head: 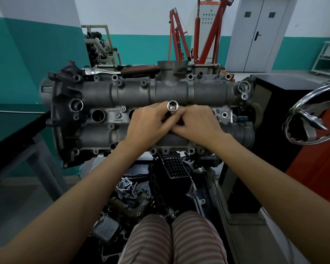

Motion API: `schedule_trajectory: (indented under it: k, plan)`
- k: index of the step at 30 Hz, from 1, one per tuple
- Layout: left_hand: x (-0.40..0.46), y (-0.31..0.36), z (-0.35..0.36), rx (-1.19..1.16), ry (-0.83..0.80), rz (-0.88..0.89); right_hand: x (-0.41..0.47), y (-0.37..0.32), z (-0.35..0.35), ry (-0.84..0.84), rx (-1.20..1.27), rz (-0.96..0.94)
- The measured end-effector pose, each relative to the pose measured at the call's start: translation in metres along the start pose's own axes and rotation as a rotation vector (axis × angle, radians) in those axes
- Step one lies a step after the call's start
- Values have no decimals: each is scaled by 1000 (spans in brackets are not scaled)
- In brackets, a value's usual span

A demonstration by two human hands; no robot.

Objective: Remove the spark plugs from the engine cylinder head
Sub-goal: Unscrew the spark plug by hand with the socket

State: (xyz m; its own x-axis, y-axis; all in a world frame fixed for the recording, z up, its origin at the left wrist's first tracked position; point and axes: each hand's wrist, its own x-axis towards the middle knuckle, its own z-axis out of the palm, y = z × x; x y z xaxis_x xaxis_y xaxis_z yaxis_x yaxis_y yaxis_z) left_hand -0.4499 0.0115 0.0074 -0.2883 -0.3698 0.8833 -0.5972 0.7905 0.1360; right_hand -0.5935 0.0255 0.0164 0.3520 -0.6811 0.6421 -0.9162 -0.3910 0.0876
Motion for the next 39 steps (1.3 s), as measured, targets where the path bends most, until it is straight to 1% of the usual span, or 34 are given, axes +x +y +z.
schedule_trajectory:
  k: [2, 6, 11, 14, 20, 22, 25, 29, 32, 34, 39]
  plan:
    - [0, 1, 0, -23, 8, 2, 0, 1, 0, -10, -8, 1]
    - [1, 4, -2, -27, -29, 6, 0, 0, 2, -12, -39, -33]
    - [2, 4, -1, -7, -43, -16, -1, -2, -2, 34, 57, -15]
    - [0, 1, 0, 36, -23, -6, 0, -1, 0, 32, 17, 10]
    - [0, 1, 0, 1, -19, -4, 0, 3, 4, 9, -42, -9]
    - [0, 2, -1, -22, -17, 5, 0, 1, 2, 30, -17, -32]
    - [1, 4, -1, -30, -24, 4, -1, -1, -1, 40, 60, -19]
    - [0, 3, -1, 4, -17, -8, 0, 0, 0, 19, -15, 18]
    - [1, 1, 0, 5, 13, -3, 0, 1, 1, 2, -14, 18]
    - [2, 1, 0, -14, -14, -23, 0, 1, 1, 2, -20, -1]
    - [2, 4, -1, -27, -34, -14, -1, -3, -4, 40, 79, -14]
